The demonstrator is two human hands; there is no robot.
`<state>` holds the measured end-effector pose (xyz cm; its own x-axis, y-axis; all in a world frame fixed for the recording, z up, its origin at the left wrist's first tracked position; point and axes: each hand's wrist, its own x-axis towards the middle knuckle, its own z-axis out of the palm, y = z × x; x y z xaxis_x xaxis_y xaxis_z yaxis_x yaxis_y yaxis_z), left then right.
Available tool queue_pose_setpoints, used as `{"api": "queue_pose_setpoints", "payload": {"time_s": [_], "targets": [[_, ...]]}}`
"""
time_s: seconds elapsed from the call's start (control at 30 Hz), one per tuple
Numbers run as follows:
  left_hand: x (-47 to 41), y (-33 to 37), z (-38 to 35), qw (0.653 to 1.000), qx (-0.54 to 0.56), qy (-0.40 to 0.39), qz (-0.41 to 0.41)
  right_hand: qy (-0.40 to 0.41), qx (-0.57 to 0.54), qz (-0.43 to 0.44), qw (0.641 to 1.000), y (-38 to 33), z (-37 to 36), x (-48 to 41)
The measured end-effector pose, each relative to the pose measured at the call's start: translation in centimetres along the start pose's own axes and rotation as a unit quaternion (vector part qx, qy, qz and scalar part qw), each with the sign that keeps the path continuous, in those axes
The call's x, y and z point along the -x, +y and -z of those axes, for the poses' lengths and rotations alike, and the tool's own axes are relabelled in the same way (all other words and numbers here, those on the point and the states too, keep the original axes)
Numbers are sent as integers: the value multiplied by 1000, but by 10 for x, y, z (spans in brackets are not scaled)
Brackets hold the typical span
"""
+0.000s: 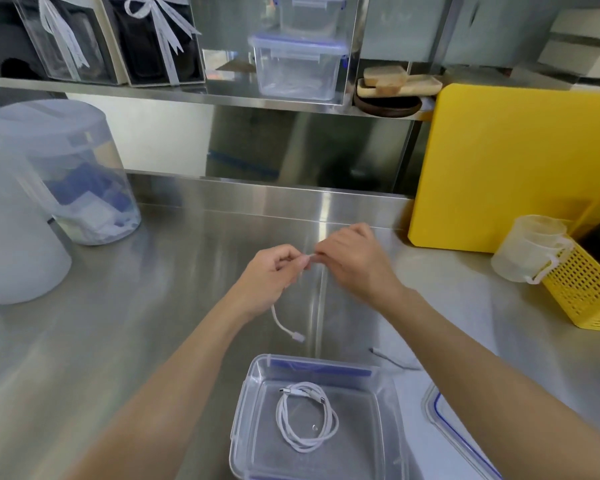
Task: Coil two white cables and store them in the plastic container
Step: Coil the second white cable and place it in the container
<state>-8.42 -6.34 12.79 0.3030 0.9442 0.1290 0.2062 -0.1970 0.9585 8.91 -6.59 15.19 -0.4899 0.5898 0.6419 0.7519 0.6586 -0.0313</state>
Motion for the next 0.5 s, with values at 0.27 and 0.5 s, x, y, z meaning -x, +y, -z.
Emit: {"api": "queue_pose_setpoints", "payload": {"time_s": [0.27,0.5], "targets": [[9,-2,15,978,181,54,86,65,-161,-397,901,46,17,-3],[4,11,39,868,477,115,74,-45,-357,-427,829,47,8,30]]}}
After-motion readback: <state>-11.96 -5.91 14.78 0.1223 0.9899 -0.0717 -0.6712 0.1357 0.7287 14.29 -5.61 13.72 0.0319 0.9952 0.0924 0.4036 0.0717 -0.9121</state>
